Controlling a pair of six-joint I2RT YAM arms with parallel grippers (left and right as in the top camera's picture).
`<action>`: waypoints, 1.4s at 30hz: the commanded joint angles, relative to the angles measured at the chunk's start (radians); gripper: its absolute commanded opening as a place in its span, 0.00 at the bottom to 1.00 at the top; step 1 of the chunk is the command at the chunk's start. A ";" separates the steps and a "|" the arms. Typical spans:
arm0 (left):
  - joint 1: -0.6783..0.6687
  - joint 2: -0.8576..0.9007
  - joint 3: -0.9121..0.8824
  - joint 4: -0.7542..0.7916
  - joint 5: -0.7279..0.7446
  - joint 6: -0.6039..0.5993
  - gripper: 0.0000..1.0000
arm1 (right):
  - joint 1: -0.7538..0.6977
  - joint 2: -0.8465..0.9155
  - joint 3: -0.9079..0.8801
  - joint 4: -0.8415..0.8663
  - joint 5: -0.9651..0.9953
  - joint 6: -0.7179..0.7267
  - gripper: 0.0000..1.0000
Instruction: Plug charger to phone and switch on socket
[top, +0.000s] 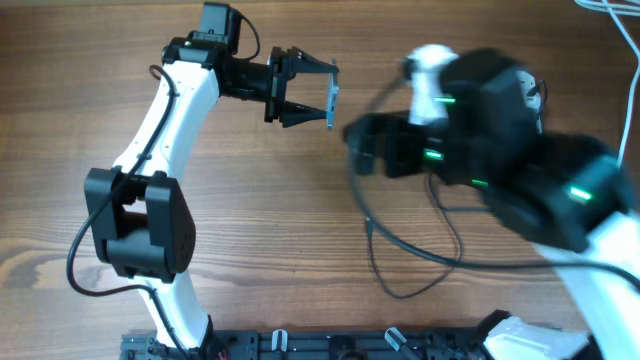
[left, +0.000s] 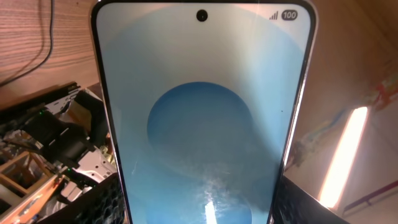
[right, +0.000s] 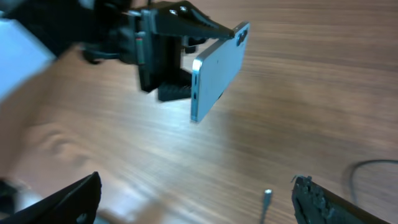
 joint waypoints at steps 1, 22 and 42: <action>-0.003 -0.039 0.003 0.003 0.018 -0.039 0.60 | 0.101 0.081 0.044 0.017 0.261 0.113 0.99; -0.003 -0.039 0.003 0.003 0.018 -0.040 0.60 | 0.110 0.298 0.043 0.154 0.354 0.211 0.69; -0.003 -0.039 0.003 0.002 0.054 -0.040 0.60 | 0.103 0.310 0.041 0.166 0.391 0.211 0.49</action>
